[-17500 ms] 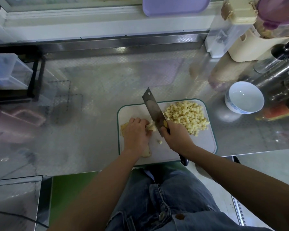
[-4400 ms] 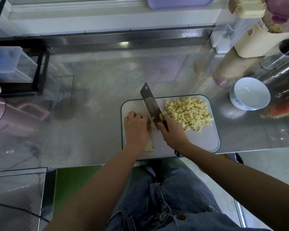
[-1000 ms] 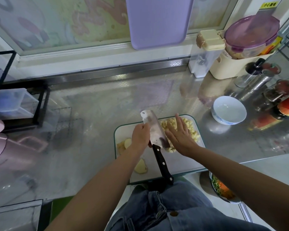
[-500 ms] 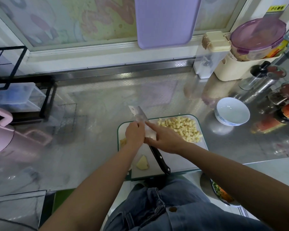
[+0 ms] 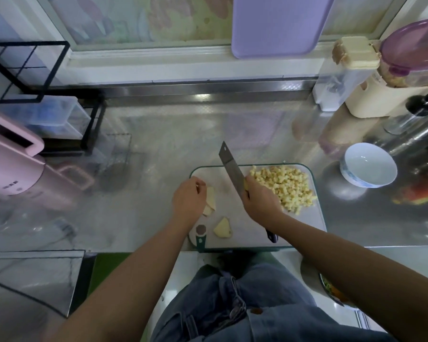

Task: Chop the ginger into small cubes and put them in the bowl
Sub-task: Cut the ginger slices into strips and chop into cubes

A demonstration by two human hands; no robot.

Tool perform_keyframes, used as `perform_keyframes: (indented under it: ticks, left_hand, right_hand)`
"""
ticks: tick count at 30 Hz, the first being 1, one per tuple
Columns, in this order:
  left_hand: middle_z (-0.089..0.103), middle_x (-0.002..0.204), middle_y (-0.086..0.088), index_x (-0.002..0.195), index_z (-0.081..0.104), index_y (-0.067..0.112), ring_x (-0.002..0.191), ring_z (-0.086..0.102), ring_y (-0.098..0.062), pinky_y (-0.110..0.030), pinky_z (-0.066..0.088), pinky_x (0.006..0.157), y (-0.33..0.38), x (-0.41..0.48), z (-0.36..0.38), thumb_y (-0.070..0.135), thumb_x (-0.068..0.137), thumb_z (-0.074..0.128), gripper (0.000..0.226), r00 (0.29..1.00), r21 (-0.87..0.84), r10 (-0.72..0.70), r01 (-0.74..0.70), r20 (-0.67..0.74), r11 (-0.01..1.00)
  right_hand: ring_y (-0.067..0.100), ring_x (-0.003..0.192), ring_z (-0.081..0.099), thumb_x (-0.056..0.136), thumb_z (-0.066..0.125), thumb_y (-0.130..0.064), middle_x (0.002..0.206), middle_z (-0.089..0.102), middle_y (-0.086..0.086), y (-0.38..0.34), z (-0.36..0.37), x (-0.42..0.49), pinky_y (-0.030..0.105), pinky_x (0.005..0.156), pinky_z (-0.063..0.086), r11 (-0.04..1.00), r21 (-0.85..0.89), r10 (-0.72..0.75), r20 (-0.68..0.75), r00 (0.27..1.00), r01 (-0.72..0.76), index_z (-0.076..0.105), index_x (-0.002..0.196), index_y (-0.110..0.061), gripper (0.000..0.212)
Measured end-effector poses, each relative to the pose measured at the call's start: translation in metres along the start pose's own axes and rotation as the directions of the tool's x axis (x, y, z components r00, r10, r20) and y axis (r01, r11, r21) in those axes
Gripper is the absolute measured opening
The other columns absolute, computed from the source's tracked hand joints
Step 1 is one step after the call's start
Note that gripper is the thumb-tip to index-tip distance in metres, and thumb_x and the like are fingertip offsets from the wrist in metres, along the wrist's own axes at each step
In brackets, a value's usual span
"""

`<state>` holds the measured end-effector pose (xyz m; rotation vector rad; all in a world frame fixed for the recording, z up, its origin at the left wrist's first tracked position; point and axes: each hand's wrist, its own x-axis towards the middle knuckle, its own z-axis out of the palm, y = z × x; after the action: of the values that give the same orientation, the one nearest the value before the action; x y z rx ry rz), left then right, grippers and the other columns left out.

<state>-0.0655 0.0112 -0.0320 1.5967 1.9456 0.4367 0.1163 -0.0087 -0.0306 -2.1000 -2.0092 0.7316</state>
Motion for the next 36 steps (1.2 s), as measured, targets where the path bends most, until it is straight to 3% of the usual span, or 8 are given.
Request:
perform_keyframes:
  ticks: [5,10,15,18,23,27,30,36]
  left_hand:
    - [0.057,0.1,-0.007,0.101,0.059,0.014,0.086,0.057,-0.022,-0.032,0.045,0.077,-0.022,-0.006,0.004,0.028,0.093,0.055,0.016,0.999,0.014,-0.031,0.031,0.009,0.999]
    - [0.046,0.116,-0.006,0.122,0.054,0.022,0.096,0.056,-0.025,-0.036,0.047,0.08,-0.017,-0.004,0.02,0.044,0.087,0.063,0.042,0.997,0.157,0.022,-0.033,0.074,0.987]
    - [0.049,0.108,-0.005,0.109,0.055,0.022,0.091,0.056,-0.024,-0.034,0.044,0.068,-0.014,0.001,0.029,0.032,0.083,0.069,0.032,0.991,0.282,0.136,-0.135,0.018,0.95]
    - [0.056,0.095,-0.002,0.098,0.057,0.021,0.081,0.059,-0.022,-0.031,0.044,0.064,-0.007,0.002,0.03,0.023,0.088,0.063,0.012,0.981,0.187,0.193,-0.186,-0.021,0.965]
    - [0.069,0.092,0.0,0.096,0.068,0.015,0.079,0.059,-0.013,-0.021,0.04,0.069,0.005,0.006,0.029,0.023,0.089,0.064,0.011,0.998,-0.082,-0.014,0.009,-0.059,0.997]
    - [0.07,0.098,-0.003,0.099,0.068,0.012,0.084,0.061,-0.015,-0.028,0.048,0.074,0.019,0.008,0.032,0.025,0.091,0.064,0.016,0.99,-0.211,-0.138,0.139,0.017,0.968]
    - [0.069,0.102,-0.004,0.104,0.068,0.012,0.093,0.064,-0.021,-0.033,0.051,0.08,0.022,0.008,0.035,0.025,0.092,0.061,0.019,0.991,-0.092,-0.117,0.123,0.071,0.988]
    - [0.058,0.108,-0.01,0.11,0.062,0.012,0.092,0.06,-0.026,-0.031,0.042,0.077,0.0,0.008,0.016,0.019,0.093,0.055,0.019,0.996,0.048,-0.015,0.019,-0.087,0.999]
  right_hand:
    - [0.027,0.065,0.05,0.098,0.04,-0.02,0.075,0.051,0.009,0.001,0.009,0.001,0.031,0.059,0.035,0.995,-0.093,0.039,0.042,0.998,-0.035,0.04,0.115,-0.012,0.019]
    - [0.031,0.073,0.058,0.099,0.038,-0.022,0.077,0.051,0.009,0.002,0.012,0.002,0.033,0.06,0.036,0.996,-0.081,0.045,0.032,0.998,-0.042,0.039,0.117,-0.011,0.022]
    - [0.032,0.075,0.06,0.098,0.039,-0.02,0.077,0.054,0.01,0.002,0.017,0.002,0.032,0.058,0.037,0.994,-0.091,0.054,0.019,0.998,-0.052,0.04,0.119,-0.011,0.023]
    - [0.033,0.077,0.062,0.099,0.039,-0.022,0.082,0.06,0.013,0.003,0.018,0.003,0.033,0.059,0.038,0.995,-0.081,0.055,0.021,0.998,-0.053,0.04,0.124,-0.012,0.027]
    - [0.034,0.072,0.06,0.099,0.039,-0.022,0.078,0.058,0.012,0.008,0.011,0.004,0.034,0.057,0.042,0.999,-0.013,0.043,0.035,0.998,-0.042,0.04,0.131,-0.009,0.035]
    - [0.027,0.061,0.052,0.099,0.04,-0.021,0.071,0.054,0.009,0.019,0.005,-0.002,0.03,0.051,0.034,0.999,0.004,0.049,-0.001,0.999,-0.049,0.043,0.129,-0.008,0.033]
    - [0.026,0.058,0.048,0.099,0.04,-0.021,0.068,0.051,0.007,0.024,0.003,-0.006,0.029,0.052,0.033,0.998,-0.017,0.059,0.013,0.998,-0.058,0.043,0.128,-0.008,0.032]
    - [0.026,0.059,0.049,0.098,0.041,-0.022,0.07,0.052,0.007,0.024,0.003,-0.006,0.028,0.051,0.033,0.996,-0.026,0.091,0.016,0.996,-0.09,0.043,0.127,-0.009,0.032]
